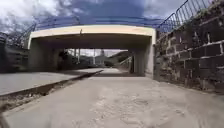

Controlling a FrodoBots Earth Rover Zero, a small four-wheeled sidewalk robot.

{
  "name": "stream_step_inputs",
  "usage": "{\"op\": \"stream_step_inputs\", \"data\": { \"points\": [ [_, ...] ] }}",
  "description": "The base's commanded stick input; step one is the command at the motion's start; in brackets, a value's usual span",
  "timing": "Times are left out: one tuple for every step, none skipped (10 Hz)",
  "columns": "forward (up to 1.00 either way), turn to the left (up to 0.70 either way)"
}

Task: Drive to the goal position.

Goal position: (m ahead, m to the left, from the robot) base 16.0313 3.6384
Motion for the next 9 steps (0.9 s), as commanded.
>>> {"op": "stream_step_inputs", "data": {
  "points": [
    [1.00,0.00],
    [1.00,0.00],
    [1.00,0.00],
    [1.00,0.00],
    [1.00,0.00],
    [1.00,0.00],
    [1.00,0.00],
    [1.00,0.00],
    [1.00,0.00]
  ]
}}
